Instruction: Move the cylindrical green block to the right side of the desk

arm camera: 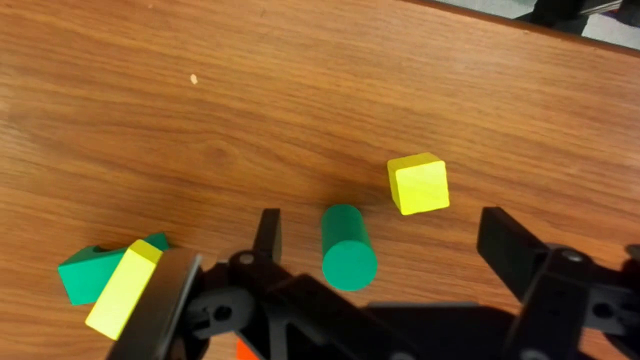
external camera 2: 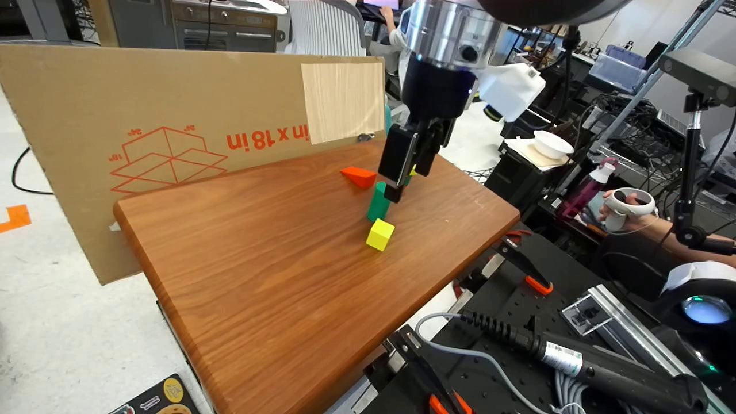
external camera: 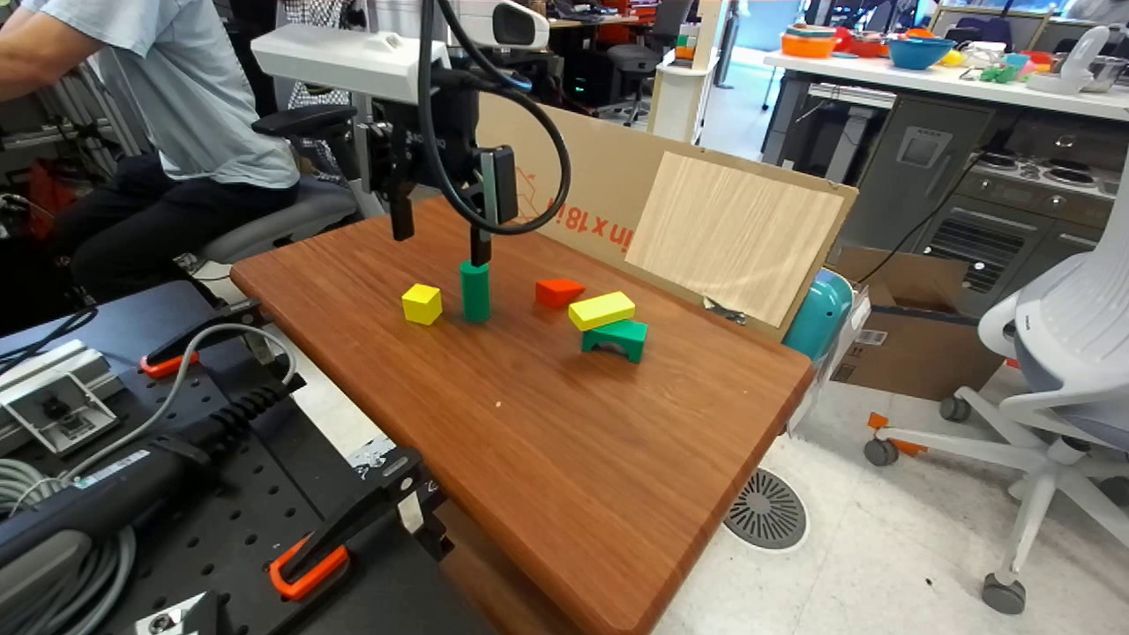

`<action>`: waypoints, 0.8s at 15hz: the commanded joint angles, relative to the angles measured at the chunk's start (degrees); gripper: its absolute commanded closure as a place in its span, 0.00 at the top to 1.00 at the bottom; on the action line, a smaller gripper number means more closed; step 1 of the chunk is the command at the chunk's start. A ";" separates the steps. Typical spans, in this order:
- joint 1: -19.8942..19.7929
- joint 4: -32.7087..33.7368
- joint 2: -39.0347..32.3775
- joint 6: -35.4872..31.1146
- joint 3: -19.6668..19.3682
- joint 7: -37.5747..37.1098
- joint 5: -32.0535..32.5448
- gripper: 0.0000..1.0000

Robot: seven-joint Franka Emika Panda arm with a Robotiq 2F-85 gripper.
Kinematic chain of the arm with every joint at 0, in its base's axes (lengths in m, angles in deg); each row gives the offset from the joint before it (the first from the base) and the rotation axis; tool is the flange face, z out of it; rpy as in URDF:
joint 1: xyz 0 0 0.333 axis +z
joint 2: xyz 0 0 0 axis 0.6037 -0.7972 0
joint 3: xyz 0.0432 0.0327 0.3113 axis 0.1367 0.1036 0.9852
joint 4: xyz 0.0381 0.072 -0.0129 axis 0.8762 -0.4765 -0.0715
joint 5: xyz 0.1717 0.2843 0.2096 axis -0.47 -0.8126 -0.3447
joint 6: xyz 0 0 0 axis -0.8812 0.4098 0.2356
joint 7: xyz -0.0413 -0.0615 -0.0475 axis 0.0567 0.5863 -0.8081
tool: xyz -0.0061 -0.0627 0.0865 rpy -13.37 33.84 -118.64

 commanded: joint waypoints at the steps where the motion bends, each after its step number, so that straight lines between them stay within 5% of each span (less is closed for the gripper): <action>1: -0.55 2.02 -2.03 2.55 -0.77 -2.79 1.15 1.00; 12: -0.39 5.43 -6.30 -4.97 -1.04 -3.28 1.57 1.00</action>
